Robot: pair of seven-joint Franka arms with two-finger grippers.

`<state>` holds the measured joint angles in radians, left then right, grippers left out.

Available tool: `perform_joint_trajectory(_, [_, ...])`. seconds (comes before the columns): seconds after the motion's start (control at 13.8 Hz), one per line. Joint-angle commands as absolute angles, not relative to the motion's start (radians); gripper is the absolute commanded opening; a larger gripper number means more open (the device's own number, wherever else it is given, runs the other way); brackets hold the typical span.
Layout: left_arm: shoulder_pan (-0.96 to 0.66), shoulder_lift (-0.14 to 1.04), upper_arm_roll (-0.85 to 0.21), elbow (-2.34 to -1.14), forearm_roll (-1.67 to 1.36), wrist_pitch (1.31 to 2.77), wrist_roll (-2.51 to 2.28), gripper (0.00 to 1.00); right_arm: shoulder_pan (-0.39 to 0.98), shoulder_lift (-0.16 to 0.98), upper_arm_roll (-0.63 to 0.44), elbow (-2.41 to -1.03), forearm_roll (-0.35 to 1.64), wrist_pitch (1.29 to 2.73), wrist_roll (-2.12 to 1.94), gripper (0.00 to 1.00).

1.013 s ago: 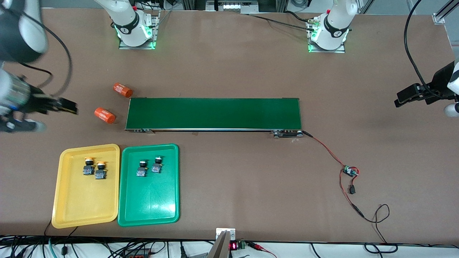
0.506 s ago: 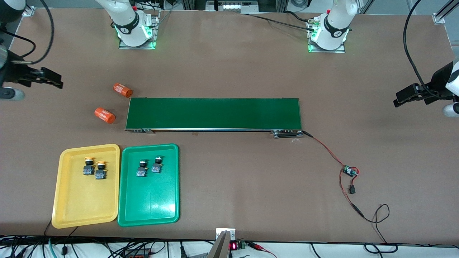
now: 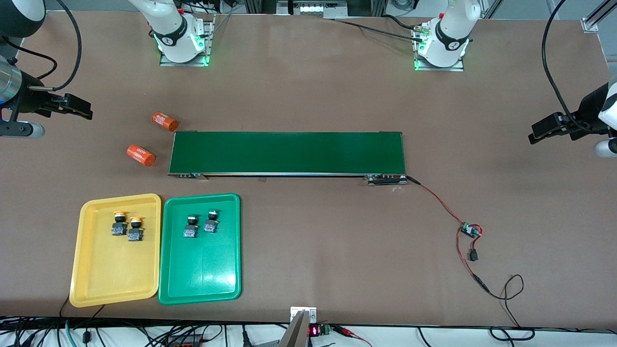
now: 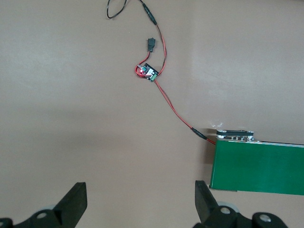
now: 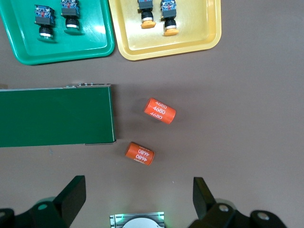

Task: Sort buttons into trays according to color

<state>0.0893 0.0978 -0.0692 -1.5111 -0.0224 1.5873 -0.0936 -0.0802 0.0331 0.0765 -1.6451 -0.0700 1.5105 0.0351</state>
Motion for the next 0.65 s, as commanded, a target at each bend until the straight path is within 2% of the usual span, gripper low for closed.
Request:
perform_joint_trajectory(0.0, [0.087,0.077,-0.086,-1.526,-0.018,1.585,-0.077,1.0,-0.095,0.023,0.087,-1.644,-0.051,1.483,0.051,1.0])
perform_joint_trajectory(0.14, [0.087,0.077,-0.087,-1.526,-0.018,1.586,-0.077,1.0,-0.095,0.025,0.086,-1.628,0.015,1.482,0.061,1.0])
perform_joint_trajectory(0.58, [0.098,0.077,-0.084,-1.529,-0.018,1.611,-0.077,1.0,-0.083,0.032,0.089,-1.626,0.021,1.493,0.087,1.0])
